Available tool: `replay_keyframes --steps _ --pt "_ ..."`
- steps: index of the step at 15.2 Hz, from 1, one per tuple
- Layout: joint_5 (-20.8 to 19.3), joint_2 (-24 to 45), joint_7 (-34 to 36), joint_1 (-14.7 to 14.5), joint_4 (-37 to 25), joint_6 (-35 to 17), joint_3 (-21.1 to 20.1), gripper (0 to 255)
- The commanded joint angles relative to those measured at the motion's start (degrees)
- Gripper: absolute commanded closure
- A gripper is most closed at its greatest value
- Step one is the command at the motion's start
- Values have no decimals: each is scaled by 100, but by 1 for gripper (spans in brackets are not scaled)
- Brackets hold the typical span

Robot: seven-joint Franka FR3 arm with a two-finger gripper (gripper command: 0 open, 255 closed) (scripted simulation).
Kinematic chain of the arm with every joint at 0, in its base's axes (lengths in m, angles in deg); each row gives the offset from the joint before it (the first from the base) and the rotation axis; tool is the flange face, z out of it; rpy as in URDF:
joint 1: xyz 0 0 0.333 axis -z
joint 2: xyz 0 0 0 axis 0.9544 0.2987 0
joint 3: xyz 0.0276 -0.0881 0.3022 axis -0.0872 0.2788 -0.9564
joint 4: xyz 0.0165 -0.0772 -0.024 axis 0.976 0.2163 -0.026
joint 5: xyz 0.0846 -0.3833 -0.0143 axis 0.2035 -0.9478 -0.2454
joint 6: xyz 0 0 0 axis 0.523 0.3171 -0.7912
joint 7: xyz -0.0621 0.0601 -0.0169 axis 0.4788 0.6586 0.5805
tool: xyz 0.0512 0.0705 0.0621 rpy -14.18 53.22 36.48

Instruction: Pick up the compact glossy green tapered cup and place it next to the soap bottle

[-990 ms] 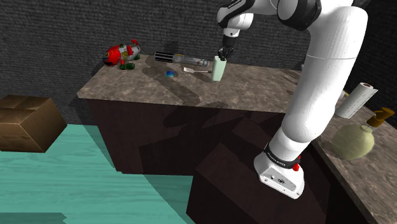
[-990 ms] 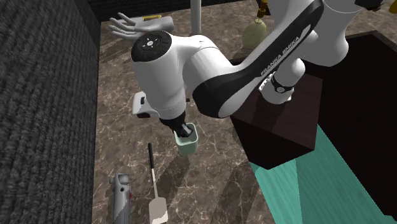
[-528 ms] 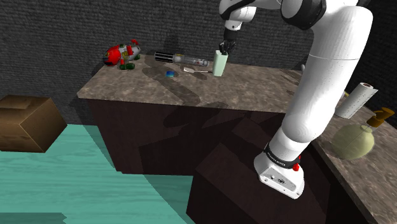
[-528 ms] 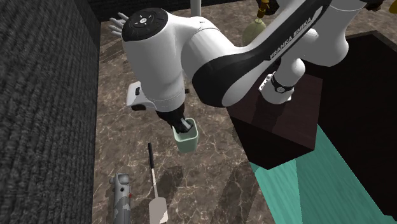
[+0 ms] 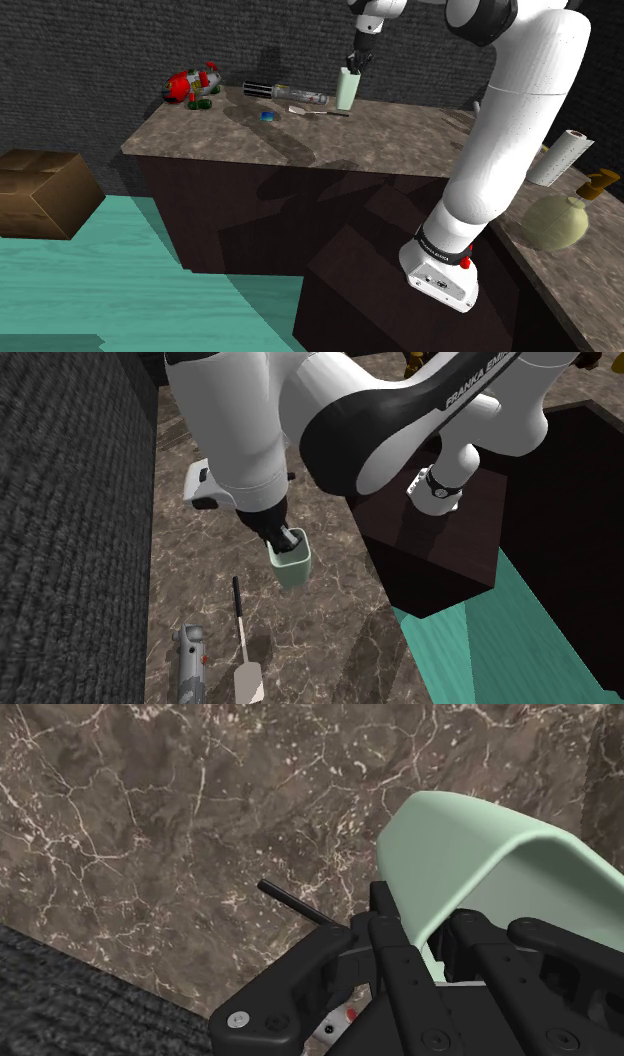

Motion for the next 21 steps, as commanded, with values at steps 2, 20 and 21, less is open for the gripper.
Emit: replay_keyframes --steps 2,20,21 --pt "-27 -42 21 2 -181 218 9 255" --pt "11 83 55 115 -1732 1655 50 255" --pt "22 107 53 128 -1842 1743 53 255"
